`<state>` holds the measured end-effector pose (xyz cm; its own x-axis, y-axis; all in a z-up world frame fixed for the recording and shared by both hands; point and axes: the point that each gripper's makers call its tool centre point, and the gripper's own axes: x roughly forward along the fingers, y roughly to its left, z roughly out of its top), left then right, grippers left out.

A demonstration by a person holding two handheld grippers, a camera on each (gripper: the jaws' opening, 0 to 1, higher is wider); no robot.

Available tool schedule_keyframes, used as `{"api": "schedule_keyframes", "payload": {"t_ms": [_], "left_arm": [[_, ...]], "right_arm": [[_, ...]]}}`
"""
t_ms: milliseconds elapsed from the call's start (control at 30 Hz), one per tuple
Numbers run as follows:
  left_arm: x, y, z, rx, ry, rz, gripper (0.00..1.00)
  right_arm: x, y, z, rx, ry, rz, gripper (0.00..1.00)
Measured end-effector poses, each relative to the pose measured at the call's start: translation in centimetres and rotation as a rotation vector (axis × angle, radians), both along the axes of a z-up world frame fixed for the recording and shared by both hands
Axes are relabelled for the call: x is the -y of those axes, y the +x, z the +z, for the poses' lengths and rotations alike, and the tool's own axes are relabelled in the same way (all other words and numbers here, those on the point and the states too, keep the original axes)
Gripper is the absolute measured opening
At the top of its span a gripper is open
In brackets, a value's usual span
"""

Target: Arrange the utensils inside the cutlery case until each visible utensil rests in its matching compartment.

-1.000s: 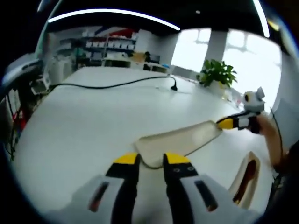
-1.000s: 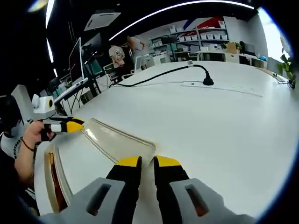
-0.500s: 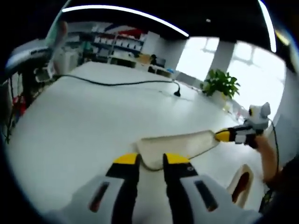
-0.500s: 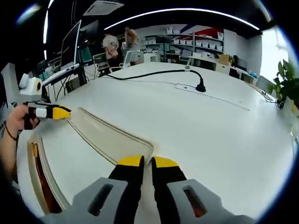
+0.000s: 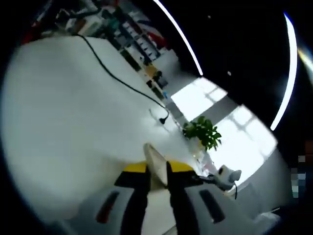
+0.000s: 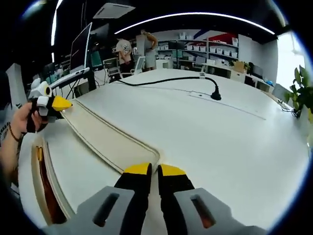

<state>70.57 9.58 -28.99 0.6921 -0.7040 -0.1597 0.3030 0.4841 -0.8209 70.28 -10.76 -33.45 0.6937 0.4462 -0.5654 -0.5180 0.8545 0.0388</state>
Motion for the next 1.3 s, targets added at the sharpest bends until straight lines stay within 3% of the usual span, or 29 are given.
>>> {"api": "schedule_keyframes", "payload": {"t_ms": [67, 267, 367, 533, 700, 800, 867, 967, 1033, 1100, 1167, 1233, 1300], "left_arm": [[-0.2, 0.0, -0.6, 0.0, 0.064, 0.002, 0.14], [0.0, -0.6, 0.0, 0.001, 0.027, -0.001, 0.13], [0.3, -0.8, 0.6, -0.023, -0.042, 0.0, 0.1], [0.7, -1.8, 1.4, 0.037, -0.032, -0.048, 0.05], [1.1, -3.1, 1.6, 0.091, 0.015, -0.096, 0.04], [1.3, -4.0, 2.0, 0.148, 0.032, -0.122, 0.03], [1.5, -4.4, 2.0, 0.157, 0.04, -0.128, 0.03], [1.8, -5.2, 1.8, 0.172, 0.079, -0.142, 0.04], [2.1, -5.9, 2.1, 0.211, 0.101, -0.167, 0.03], [2.2, -6.6, 2.0, 0.237, 0.149, -0.185, 0.04], [2.7, -7.3, 2.1, 0.266, 0.179, -0.21, 0.04], [3.3, -8.5, 2.0, 0.298, 0.221, -0.256, 0.04], [3.8, -9.6, 1.8, 0.345, 0.3, -0.305, 0.03]], "right_arm": [[0.0, 0.1, 0.0, 0.007, -0.012, 0.004, 0.04], [0.0, 0.2, 0.1, 0.005, 0.005, -0.008, 0.04], [0.0, 0.1, 0.2, 0.006, 0.019, -0.013, 0.04], [0.1, 0.4, 0.6, 0.011, 0.029, -0.016, 0.04], [-0.1, 0.6, 1.0, 0.039, 0.002, 0.045, 0.05], [-0.1, 0.5, 1.3, 0.031, 0.039, 0.071, 0.06], [-0.1, 0.8, 2.2, 0.09, 0.097, 0.096, 0.07], [0.3, 1.0, 4.1, 0.123, 0.215, 0.094, 0.14], [0.3, 0.7, 5.3, 0.159, 0.241, 0.134, 0.15], [0.5, 0.5, 6.2, 0.191, 0.227, 0.156, 0.16], [0.2, 0.4, 7.3, 0.259, 0.179, 0.233, 0.17], [-1.1, -0.3, 8.3, 0.373, 0.037, 0.442, 0.17], [-1.7, -1.4, 8.2, 0.412, -0.123, 0.594, 0.17]]}}
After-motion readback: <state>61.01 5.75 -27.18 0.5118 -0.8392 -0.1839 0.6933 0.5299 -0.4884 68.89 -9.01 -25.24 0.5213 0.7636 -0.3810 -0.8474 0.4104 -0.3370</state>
